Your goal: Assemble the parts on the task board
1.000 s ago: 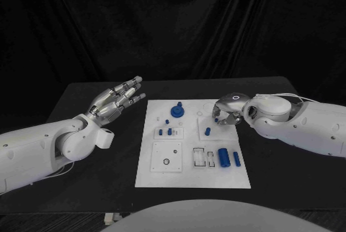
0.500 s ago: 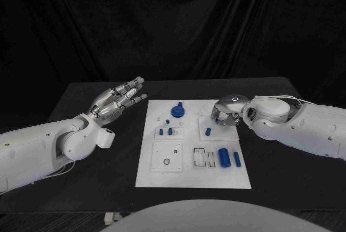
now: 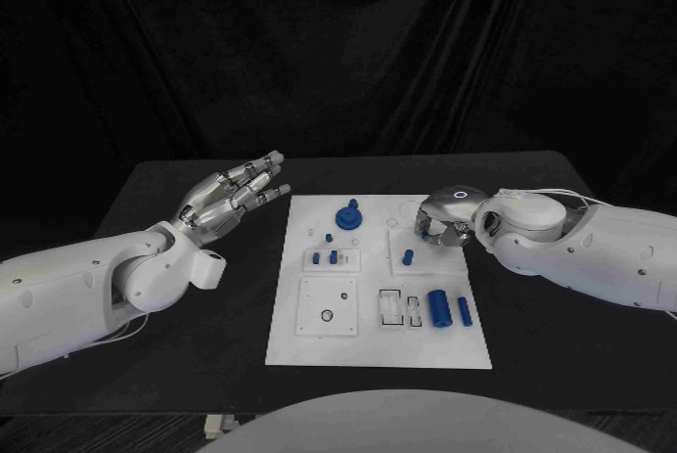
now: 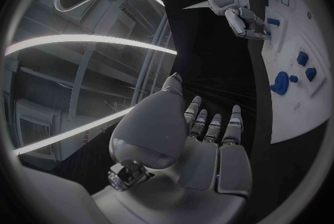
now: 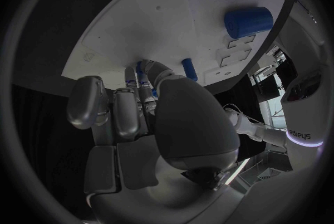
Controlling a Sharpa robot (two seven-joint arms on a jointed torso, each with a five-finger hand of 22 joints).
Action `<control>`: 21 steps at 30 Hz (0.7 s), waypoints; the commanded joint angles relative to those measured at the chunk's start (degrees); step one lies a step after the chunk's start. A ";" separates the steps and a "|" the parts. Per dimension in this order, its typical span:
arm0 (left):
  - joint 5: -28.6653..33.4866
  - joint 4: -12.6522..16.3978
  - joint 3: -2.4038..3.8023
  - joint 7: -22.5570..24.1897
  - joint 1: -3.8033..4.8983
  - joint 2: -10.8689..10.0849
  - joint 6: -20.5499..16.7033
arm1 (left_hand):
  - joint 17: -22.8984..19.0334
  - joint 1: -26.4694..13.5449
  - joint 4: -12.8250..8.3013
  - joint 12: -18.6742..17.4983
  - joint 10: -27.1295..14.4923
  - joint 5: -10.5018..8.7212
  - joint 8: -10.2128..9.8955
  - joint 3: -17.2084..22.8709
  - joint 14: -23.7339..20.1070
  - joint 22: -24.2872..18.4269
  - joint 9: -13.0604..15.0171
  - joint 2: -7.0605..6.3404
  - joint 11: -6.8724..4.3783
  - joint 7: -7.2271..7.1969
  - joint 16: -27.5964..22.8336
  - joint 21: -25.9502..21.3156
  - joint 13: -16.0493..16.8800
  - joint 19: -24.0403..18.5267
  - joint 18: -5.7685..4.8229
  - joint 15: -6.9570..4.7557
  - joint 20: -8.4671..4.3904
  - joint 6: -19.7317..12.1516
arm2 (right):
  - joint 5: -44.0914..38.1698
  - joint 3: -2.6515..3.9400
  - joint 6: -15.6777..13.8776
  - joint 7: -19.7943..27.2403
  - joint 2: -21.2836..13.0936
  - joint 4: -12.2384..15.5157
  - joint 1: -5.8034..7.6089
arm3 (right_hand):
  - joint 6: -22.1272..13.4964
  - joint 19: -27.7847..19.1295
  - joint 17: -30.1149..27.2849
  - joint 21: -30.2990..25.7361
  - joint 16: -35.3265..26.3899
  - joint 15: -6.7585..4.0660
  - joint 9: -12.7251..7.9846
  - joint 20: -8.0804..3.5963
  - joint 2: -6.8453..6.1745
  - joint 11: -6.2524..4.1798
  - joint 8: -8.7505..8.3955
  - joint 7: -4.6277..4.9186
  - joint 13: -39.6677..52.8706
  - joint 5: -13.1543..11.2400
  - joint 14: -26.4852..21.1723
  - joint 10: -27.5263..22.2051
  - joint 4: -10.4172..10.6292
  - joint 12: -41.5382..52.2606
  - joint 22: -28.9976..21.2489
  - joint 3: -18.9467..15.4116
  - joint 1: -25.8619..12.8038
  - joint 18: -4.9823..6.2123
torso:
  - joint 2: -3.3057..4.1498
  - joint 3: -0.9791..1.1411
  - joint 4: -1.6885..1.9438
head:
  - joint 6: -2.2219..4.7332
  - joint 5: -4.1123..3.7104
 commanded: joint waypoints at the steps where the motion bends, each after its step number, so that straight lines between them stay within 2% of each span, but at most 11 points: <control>1: 0.31 -0.10 0.05 3.45 -0.10 0.21 0.94 | 0.09 0.68 -0.37 0.42 0.03 0.58 0.42 0.04 0.39 0.15 0.06 -0.11 0.48 0.18 0.33 0.25 0.10 0.49 0.67 0.28 0.14 0.44 | 0.04 -0.11 -0.25 0.11 -0.08 -0.20 -0.36 | 0.49 -0.39 -0.17 -0.22 -0.20 -0.49 0.10 -0.27 -0.45 -0.18 0.22 0.06 0.14 -0.55 -0.15 0.84 -0.02 -0.35 8.37 0.56 0.35 1.08 | -0.02 0.00 -0.02 | 0.01 0.00; 10: 0.31 -0.32 0.05 3.01 -0.11 0.38 0.95 | 0.19 1.26 -0.85 0.61 0.14 1.40 0.53 0.17 0.76 0.28 0.07 0.17 0.66 0.35 0.60 0.39 0.12 0.93 0.66 0.61 0.37 0.49 | 0.04 -0.11 -1.51 0.97 -0.14 -0.09 -0.40 | 3.34 -0.45 -0.28 -0.10 -0.29 -0.98 1.02 -0.71 -0.63 -0.79 1.45 -0.14 0.25 -1.50 -0.17 3.78 -0.54 -0.71 8.39 1.60 0.56 1.07 | -0.06 -0.01 -0.03 | 0.01 0.15; 21: 0.31 -0.78 0.05 2.42 -0.13 0.57 0.99 | 0.30 2.21 -1.87 0.84 0.24 2.67 0.79 0.45 1.21 0.33 0.17 0.50 0.85 0.52 0.97 0.52 0.15 1.43 0.65 1.05 0.62 1.14 | 0.04 -0.11 -3.69 1.76 -0.50 0.46 -0.40 | 3.89 -0.51 -0.66 -0.15 -0.54 -1.29 1.34 -0.98 -0.62 -1.16 1.58 -0.36 0.32 -1.67 -0.26 5.27 -1.22 -0.79 8.37 2.06 1.21 1.09 | -0.10 -0.02 -0.05 | 0.01 0.49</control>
